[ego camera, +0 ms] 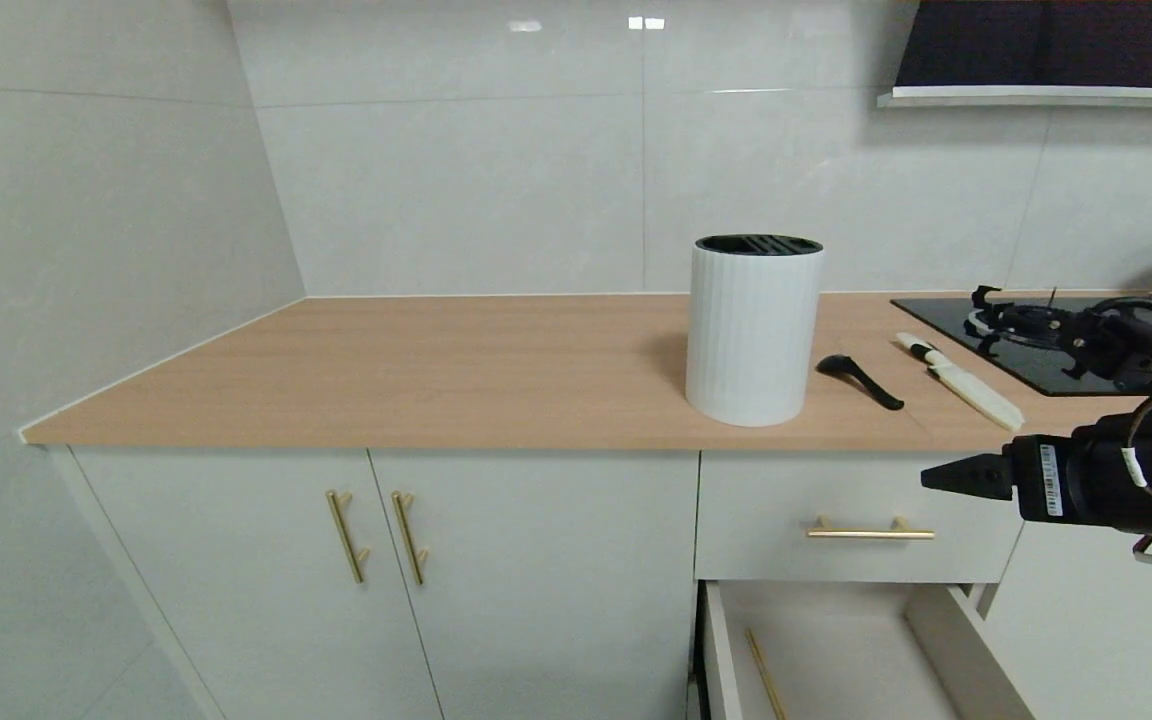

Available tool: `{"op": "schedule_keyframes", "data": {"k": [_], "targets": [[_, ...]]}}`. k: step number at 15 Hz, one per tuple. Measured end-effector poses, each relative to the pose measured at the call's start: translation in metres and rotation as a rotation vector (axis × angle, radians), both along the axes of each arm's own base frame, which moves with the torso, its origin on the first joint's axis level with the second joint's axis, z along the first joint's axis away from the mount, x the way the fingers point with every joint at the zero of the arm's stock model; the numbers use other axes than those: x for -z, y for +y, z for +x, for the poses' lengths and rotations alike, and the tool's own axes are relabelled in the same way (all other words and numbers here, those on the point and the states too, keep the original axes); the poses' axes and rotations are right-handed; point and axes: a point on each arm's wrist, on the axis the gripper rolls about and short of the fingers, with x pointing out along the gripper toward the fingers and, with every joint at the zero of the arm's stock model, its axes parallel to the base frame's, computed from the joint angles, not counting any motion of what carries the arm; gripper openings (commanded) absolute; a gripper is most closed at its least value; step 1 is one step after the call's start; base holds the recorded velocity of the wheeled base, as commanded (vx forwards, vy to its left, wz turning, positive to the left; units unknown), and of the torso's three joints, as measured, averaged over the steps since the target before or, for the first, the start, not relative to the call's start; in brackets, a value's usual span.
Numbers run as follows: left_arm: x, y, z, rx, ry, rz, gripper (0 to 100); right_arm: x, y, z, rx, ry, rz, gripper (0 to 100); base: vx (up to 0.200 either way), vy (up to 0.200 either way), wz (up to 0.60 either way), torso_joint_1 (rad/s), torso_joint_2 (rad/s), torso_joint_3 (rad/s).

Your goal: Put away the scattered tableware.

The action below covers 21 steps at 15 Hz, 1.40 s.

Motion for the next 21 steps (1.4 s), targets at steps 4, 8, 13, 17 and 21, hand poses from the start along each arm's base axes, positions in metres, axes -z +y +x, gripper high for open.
{"op": "schedule_keyframes", "data": {"k": [4,8,13,17,21], "targets": [[0.0,0.0,0.0,0.0,0.0,0.0,100,0.0,0.001,0.002,-0.002,-0.015,0.004,100,0.0,0.0,0.0,0.138,-0.31,-0.182],[0.0,0.0,0.0,0.0,0.0,0.0,100,0.003,0.002,0.009,0.0,-0.051,0.012,100,0.0,0.0,0.0,0.007,-0.02,-0.01],[0.0,0.0,0.0,0.0,0.0,0.0,100,0.017,-0.012,0.061,0.031,-0.177,-0.053,100,0.0,0.0,0.0,0.0,0.0,0.0],[0.0,0.0,0.0,0.0,0.0,0.0,100,0.047,-0.022,0.126,0.013,-0.193,-0.102,100,0.0,0.0,0.0,0.0,0.0,0.0],[0.0,0.0,0.0,0.0,0.0,0.0,100,0.076,-0.029,0.184,-0.058,-0.249,-0.175,100,0.0,0.0,0.0,0.0,0.0,0.0]]}}
